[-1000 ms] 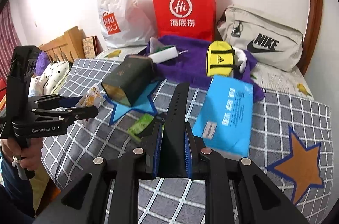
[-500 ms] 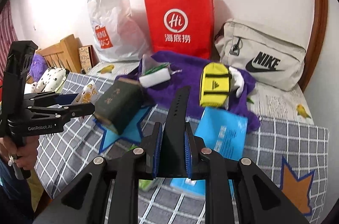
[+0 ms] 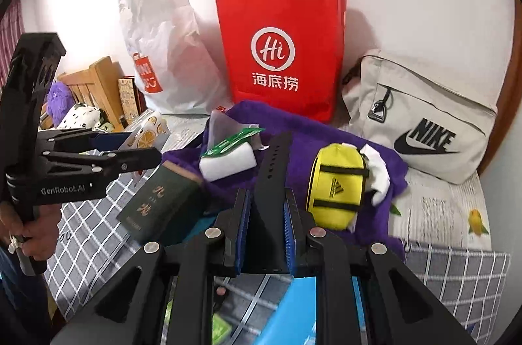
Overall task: Organize soft objects
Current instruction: 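Lift the orange-print pack with the left tool while the right tool lifts the black strap, then lower the orange-print pack and black strap onto the purple towel and open both tools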
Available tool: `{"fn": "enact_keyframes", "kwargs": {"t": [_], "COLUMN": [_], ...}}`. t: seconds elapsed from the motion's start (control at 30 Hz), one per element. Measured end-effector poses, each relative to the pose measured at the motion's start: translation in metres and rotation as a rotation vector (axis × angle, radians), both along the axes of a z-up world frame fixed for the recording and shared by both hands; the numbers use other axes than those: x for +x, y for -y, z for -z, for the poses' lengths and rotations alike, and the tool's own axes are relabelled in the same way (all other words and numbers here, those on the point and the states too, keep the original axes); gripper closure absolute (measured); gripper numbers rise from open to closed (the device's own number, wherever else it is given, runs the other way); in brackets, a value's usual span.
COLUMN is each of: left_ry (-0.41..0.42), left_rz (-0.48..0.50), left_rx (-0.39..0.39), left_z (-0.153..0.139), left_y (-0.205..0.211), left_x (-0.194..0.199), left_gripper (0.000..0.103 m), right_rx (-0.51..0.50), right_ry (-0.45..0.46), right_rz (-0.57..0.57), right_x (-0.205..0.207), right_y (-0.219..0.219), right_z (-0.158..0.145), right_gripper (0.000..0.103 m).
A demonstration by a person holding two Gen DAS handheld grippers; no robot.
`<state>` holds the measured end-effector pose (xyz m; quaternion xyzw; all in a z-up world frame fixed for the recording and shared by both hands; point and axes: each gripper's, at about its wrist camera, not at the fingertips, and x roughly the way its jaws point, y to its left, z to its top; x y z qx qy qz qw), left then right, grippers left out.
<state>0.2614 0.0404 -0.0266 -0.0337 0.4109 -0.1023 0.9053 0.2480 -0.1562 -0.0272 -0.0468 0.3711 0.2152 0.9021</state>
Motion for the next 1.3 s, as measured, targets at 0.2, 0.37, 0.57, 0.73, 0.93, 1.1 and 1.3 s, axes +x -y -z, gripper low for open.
{"fn": "enact_keyframes", "kwargs": {"t": [0.2,0.37,0.57,0.73,0.93,1.1,1.3], "left_ry": [-0.028,-0.039,-0.058,-0.089,-0.124,-0.153,-0.179], "left_rz": [-0.021,-0.029,-0.034,-0.026,-0.017,-0.036,-0.030], "left_rx": [0.011,0.010,0.007,-0.004,0.007,0.007,0.005], "left_z": [0.007,0.009,0.018,0.033,0.048,0.059,0.067], "left_y": [-0.004,-0.004,0.001,0.004,0.003,-0.004,0.000], "left_x": [0.043,0.075,0.105,0.124,0.134,0.142,0.146], "left_gripper": [0.053,0.053,0.053,0.053,0.053,0.053,0.053], "right_rx": [-0.015,-0.031,-0.061,-0.082,-0.113,-0.151,-0.153], "right_ry": [-0.021,-0.044,-0.084,-0.145,-0.195,-0.230,-0.243], "right_rz": [0.011,0.013,-0.006,-0.043,-0.064,-0.059,-0.068], "right_x": [0.037,0.067,0.094,0.107,0.116,0.121,0.125], "right_y": [-0.006,-0.009,-0.015,-0.022,-0.024,-0.021,-0.023], "right_z": [0.009,0.019,0.038,0.060,0.079,0.092,0.099], "right_gripper": [0.083,0.083,0.083,0.083,0.083,0.083,0.083]}}
